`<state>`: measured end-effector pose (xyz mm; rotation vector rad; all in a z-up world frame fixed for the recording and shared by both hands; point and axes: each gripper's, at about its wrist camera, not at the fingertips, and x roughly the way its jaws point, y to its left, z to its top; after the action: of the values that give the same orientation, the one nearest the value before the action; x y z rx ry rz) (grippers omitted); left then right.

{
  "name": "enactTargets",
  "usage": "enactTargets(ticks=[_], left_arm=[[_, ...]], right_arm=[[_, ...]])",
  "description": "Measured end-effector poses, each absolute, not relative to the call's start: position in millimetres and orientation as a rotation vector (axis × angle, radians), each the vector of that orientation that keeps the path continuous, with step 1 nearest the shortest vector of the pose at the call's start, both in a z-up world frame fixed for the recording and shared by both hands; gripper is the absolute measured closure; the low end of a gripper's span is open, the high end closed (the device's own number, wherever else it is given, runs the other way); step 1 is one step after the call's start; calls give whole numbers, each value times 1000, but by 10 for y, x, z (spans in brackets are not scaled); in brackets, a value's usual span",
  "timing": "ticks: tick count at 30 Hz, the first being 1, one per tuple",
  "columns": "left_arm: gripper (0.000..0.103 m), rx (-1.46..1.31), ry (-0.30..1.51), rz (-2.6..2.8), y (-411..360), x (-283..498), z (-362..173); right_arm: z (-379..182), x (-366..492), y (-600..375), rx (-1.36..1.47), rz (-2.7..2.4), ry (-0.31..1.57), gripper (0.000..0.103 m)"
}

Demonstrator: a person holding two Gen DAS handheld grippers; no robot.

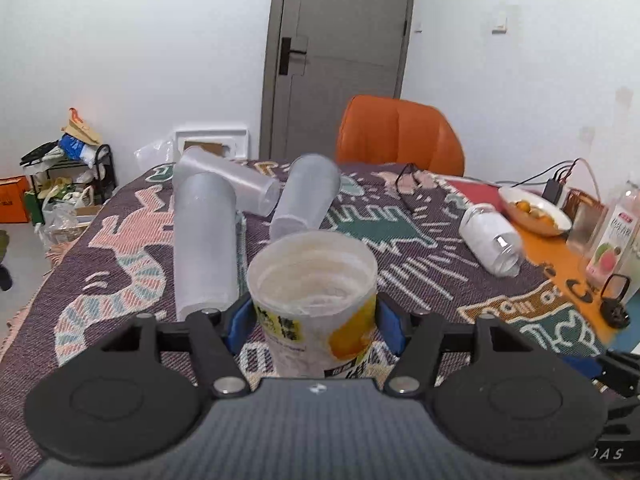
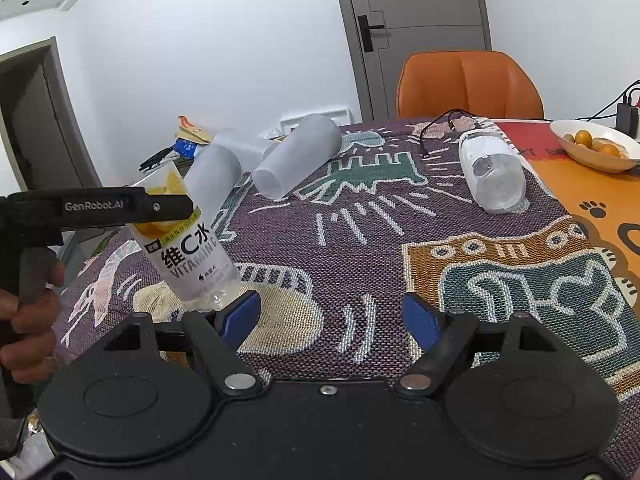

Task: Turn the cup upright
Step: 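Rotate the bottle upright with the left tool and lower it to the tablecloth, then open the left tool to release the standing bottle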

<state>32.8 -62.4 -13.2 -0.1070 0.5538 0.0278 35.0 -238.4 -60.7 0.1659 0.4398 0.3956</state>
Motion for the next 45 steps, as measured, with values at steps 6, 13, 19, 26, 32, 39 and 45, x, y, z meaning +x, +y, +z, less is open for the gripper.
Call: enactTargets(ticks=[6,13,19,26,32,39,45], left_arm=[[9,-124,528,-1,-588,216,-39],[6,-145,513,-38,-582,111,79],[6,-184,477,-59,-502,-48,186],[5,-183,460,-26,-364,-217,217],[0,-168,458,8,-257,-328,209],[0,-171,473,22,-158,-456,163],[0,-171,508,37,-77,-551,99]], right_arm=[[-574,308,-2379,163,404,432,25],[-496,221,-2373,173,416,411,24],[-436,132,-2356,174,422,397,18],[-358,22,-2337,175,431,369,8],[-282,-71,-2297,168,434,343,0],[-247,-145,-2277,182,440,355,0],[-213,-230,-2242,183,451,363,0]])
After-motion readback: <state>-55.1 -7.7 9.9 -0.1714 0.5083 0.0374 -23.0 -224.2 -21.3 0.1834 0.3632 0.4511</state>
